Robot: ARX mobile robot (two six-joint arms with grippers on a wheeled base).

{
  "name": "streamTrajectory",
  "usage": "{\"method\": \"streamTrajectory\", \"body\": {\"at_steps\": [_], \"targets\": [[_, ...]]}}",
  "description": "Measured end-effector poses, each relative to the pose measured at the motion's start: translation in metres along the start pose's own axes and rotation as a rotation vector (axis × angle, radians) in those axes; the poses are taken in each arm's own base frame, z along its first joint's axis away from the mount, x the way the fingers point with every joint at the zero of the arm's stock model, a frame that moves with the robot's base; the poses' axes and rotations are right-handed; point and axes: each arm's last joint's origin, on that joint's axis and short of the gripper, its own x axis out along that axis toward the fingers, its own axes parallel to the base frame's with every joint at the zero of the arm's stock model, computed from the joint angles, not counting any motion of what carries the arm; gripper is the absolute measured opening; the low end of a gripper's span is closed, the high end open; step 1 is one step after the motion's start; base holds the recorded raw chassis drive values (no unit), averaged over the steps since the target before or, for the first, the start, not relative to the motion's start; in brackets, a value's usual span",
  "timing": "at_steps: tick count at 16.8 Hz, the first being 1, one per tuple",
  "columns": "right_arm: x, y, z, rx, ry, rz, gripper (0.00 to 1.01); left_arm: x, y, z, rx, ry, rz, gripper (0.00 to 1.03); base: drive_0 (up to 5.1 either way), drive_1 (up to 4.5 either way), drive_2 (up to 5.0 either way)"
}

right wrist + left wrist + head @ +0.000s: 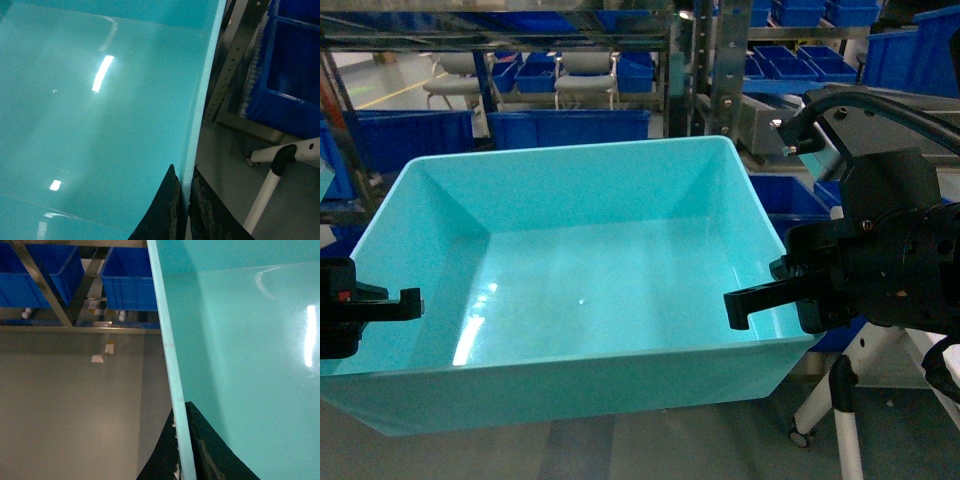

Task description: Organize blue bins on left shelf correctly

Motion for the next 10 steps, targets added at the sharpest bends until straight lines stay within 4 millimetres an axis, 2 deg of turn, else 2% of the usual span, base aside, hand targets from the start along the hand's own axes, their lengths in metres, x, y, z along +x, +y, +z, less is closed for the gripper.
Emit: {"method": "streamTrajectory", "body": {"at_steps": [4,9,10], "targets": [[0.0000,0.0001,0.0001,0.000,-0.001,0.000,0.03,0.0000,0.0002,-0.0002,0.000,0.001,0.002,0.02,-4.6,2.20,2.2],[0.0000,0.0018,0.0001,-0.002,-0.001,0.002,0.03,0.0001,0.0009,-0.0003,-0.002,0.002,0.003,0.02,-0.1,-0.06,-0.1],[0.0000,0.0018,-0.0003,-0.002,0.002,0.002,0.03,0.0001,0.0002,-0.0004,0.000,0.002,0.002,0.02,0.0,4.05,-4.1]]}}
